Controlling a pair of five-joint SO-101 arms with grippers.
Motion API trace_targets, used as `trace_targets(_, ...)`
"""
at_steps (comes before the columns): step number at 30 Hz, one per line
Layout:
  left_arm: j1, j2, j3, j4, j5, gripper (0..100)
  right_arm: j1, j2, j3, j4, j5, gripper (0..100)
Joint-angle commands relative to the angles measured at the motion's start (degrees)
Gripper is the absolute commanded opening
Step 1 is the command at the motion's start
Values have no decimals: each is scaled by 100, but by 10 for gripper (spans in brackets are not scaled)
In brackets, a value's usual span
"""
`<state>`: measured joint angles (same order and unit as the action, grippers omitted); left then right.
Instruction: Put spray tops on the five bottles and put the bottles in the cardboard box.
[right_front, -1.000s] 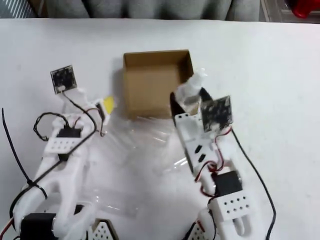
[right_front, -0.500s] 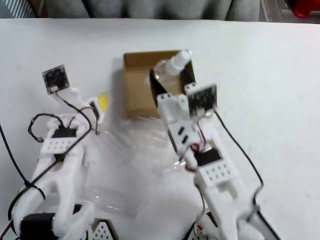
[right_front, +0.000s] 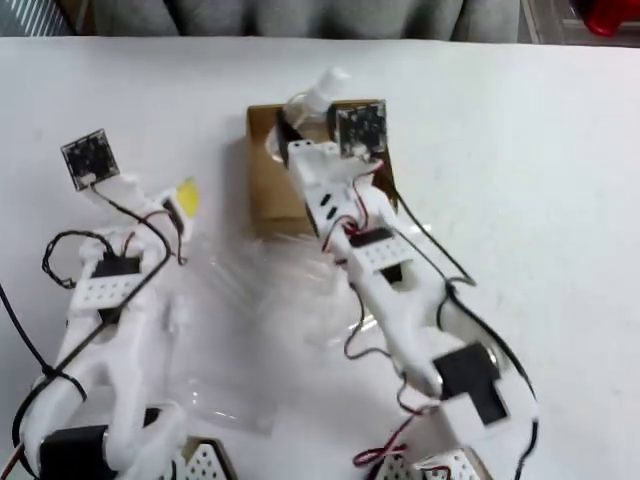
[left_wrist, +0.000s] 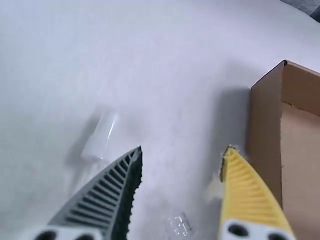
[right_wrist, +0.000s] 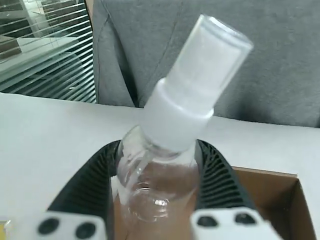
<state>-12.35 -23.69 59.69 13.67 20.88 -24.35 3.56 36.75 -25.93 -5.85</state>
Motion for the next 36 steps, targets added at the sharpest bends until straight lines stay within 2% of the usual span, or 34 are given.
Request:
trace_targets(1, -75, -242, -176, -220, -18, 249, 4, 295, -844, 145, 9, 16)
trace_targets(11, -75, -233, -149, -220, -35, 249, -4, 1569, -3174, 1657, 18, 16)
trace_targets(15, -66, -233, 26, -536, -62, 249, -4, 2167, -4070, 2176, 26, 16)
trace_targets(20, -48, -233, 114, -738, -62, 249, -57, 2413, -4580, 2941, 642, 16)
trace_targets(31, -40, -233, 114, -738, -62, 249, -57, 2774, -4527, 2941, 695, 16)
trace_targets(36, -40, -233, 114, -738, -62, 249, -57, 3160, -4501, 2536, 712, 16)
